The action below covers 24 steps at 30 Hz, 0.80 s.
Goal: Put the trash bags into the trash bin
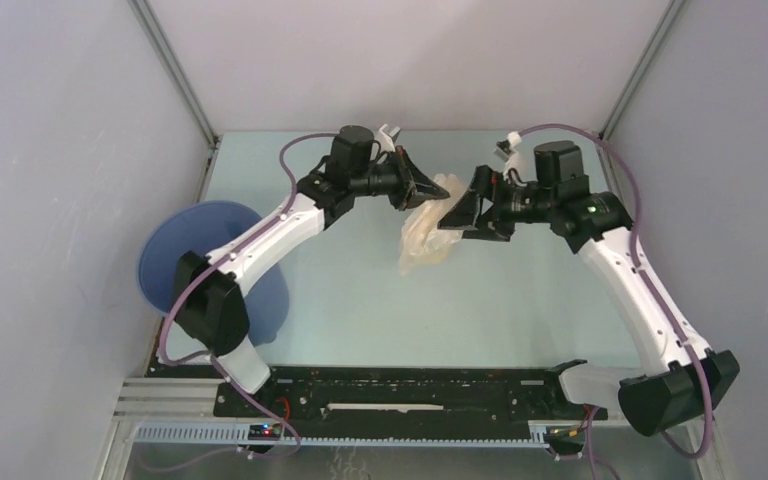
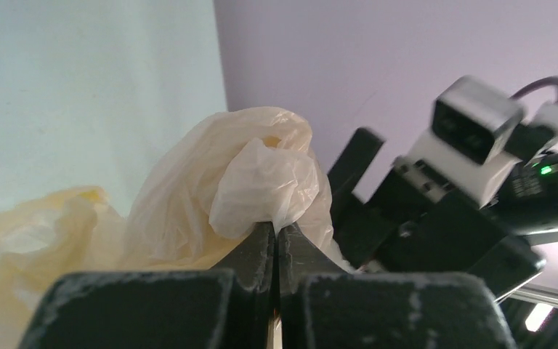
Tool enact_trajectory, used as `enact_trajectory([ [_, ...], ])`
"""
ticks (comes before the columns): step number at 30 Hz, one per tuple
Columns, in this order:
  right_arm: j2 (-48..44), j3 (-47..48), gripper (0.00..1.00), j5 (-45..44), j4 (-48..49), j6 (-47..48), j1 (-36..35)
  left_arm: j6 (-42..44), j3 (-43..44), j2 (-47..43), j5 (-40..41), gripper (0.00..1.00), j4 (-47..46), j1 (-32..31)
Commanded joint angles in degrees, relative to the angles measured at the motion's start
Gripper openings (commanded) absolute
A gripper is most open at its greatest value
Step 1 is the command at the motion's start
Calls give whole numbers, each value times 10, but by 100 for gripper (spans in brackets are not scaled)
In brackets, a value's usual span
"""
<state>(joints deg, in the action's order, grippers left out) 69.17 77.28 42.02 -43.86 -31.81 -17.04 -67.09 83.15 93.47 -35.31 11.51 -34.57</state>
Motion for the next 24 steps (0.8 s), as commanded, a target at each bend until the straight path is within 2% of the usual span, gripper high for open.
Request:
enact_trajectory([
  [1, 3, -5, 94, -40, 38, 43, -14, -112, 7, 39, -70, 0, -141, 24],
  [4, 16, -33, 93, -93, 50, 62, -4, -146, 7, 67, -101, 0, -204, 33],
  [10, 35, -41, 87, -83, 114, 32, 6, -115, 21, 88, -149, 1, -196, 31],
  [12, 38, -41, 81, -50, 141, 18, 26, -99, 28, 88, -156, 10, -193, 32],
  [14, 44, -41, 76, -20, 156, 17, 51, -69, 50, 98, -166, 13, -176, 32],
  [16, 61, -28, 66, -3, 148, 26, 70, -51, 74, 117, -173, 14, -159, 32],
  [18, 99, 13, 43, 9, 100, 22, 72, -62, 93, 133, -174, 15, -159, 31],
  [19, 108, 17, 26, 28, 105, 8, 72, -59, 99, 135, -173, 21, -165, 31],
  [20, 114, 18, 14, 39, 108, -3, 70, -47, 103, 132, -167, 27, -164, 33],
  [21, 118, 21, 5, 38, 102, -13, 71, -26, 105, 125, -157, 38, -152, 37],
  [22, 123, 27, 0, 31, 85, -21, 78, 3, 104, 115, -140, 48, -131, 42],
  [24, 131, 46, 0, 18, 37, -51, 104, 86, 106, 85, -89, 73, -33, 58],
])
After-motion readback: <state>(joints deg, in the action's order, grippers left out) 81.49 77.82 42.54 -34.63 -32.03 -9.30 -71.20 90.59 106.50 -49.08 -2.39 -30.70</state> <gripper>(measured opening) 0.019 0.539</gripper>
